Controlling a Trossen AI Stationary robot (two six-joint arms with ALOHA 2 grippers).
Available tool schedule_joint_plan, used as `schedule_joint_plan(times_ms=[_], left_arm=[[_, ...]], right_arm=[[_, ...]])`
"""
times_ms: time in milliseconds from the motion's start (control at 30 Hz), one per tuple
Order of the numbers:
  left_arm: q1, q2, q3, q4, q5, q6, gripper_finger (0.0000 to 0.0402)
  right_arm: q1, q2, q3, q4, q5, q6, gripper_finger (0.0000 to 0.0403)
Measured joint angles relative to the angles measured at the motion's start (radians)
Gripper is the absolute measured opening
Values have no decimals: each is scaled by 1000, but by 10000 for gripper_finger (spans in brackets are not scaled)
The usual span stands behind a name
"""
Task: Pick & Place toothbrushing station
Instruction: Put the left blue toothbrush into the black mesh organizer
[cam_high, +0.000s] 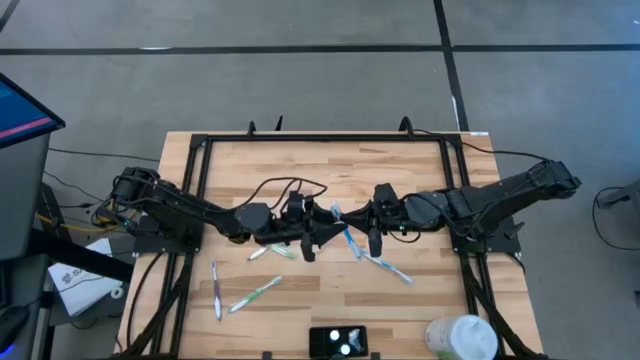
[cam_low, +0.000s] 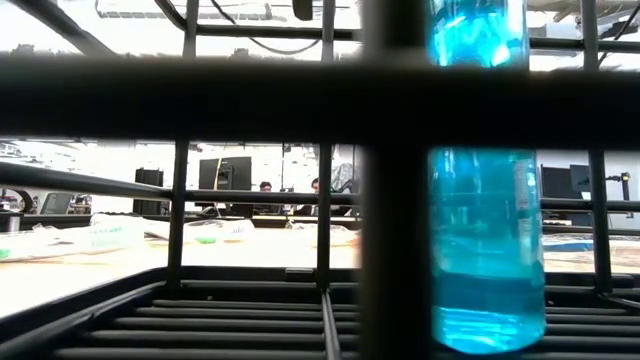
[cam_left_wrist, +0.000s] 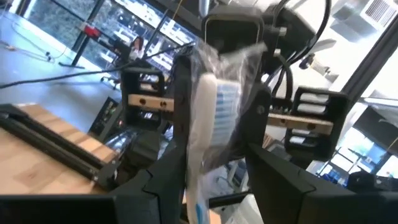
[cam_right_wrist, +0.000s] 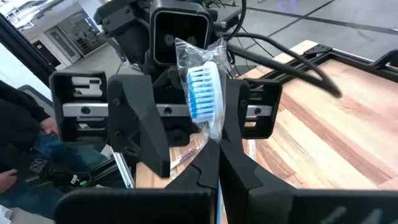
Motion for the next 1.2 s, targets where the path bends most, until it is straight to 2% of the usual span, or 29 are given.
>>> schedule_joint_plan(times_ms=[367, 767, 967, 1133, 1200], left_arm=[[-3, 0, 0, -36, 41, -38, 159], [-4, 0, -1, -77, 45, -59, 114], [-4, 0, -1, -82, 44, -79, 83], [-4, 0, -2, -91, 43, -87, 23], [-4, 0, -2, -92, 44, -87, 14]], right_arm=[[1, 0, 0, 3, -2, 0, 0], [0, 0, 0, -3, -3, 18, 0], [0, 0, 0, -6, -6, 18, 0], [0, 0, 0, -6, -37, 22, 0], [0, 0, 0, -6, -49, 35, 0]])
